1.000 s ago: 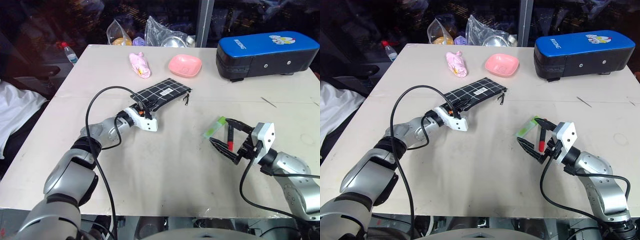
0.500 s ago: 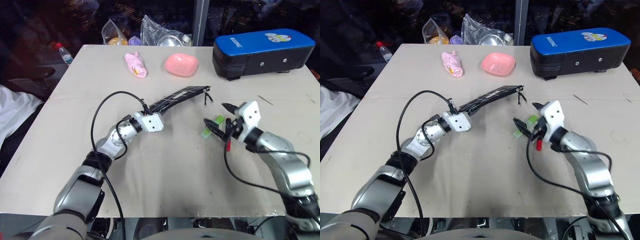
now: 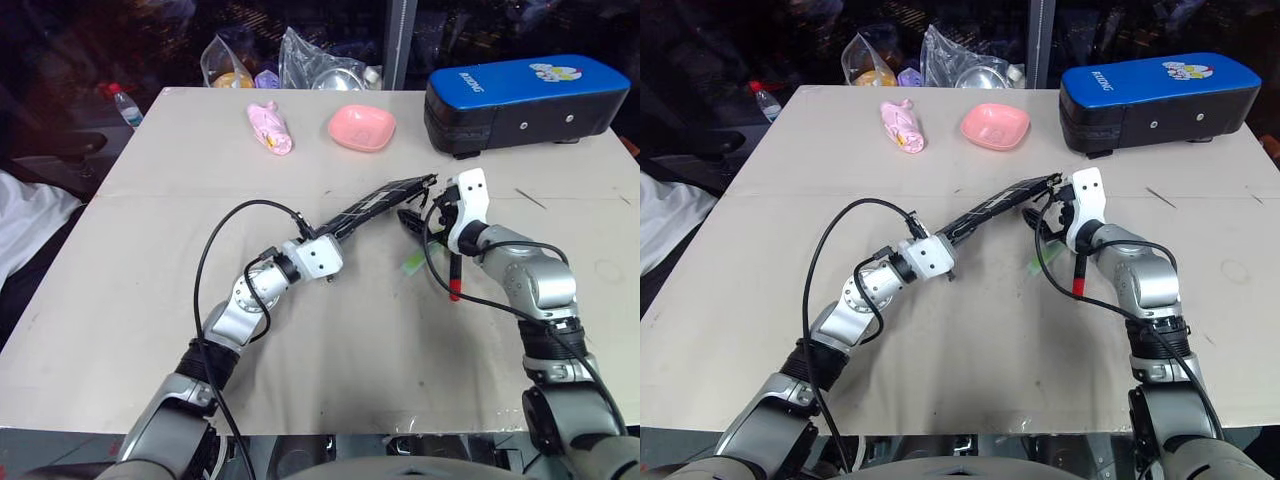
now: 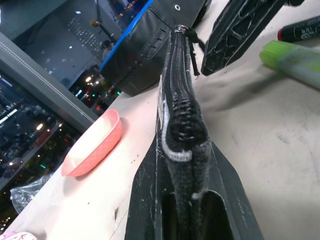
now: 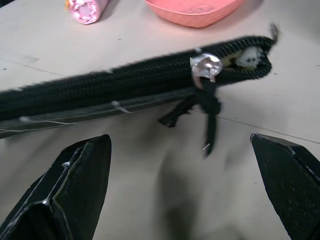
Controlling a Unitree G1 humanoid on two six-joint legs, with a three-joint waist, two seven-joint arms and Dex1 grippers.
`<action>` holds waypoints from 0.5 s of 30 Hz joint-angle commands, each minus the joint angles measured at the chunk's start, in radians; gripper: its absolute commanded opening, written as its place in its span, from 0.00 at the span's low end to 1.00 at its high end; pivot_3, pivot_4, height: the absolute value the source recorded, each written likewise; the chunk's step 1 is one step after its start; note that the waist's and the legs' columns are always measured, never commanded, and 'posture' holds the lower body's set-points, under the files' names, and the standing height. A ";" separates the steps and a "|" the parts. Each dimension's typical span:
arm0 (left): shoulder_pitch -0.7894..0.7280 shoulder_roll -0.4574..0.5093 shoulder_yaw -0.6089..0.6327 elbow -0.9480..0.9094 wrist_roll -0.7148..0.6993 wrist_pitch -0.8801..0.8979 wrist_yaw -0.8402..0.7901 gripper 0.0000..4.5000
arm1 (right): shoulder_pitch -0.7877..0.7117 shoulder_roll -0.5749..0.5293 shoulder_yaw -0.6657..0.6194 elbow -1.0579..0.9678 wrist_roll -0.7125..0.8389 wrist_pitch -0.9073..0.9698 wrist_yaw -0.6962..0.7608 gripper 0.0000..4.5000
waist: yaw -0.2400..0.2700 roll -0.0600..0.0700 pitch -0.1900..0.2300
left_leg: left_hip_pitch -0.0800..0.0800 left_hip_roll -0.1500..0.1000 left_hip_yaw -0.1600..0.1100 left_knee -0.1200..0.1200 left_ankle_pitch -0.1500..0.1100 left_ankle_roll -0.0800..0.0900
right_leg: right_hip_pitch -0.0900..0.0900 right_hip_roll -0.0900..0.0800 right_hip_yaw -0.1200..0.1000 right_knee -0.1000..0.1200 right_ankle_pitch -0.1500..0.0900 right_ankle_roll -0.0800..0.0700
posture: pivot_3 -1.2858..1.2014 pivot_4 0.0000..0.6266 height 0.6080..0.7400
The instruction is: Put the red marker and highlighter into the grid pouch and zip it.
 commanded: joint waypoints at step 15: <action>0.011 0.004 0.006 -0.022 0.038 -0.031 -0.022 0.00 | -0.048 -0.012 0.020 0.049 -0.073 -0.134 0.048 0.67 | -0.001 0.000 0.000 | 0.000 0.000 0.000 0.000 0.000 0.000 | 0.000 0.000 0.000 0.000 0.000 0.000 | 0.52 0.24 1.00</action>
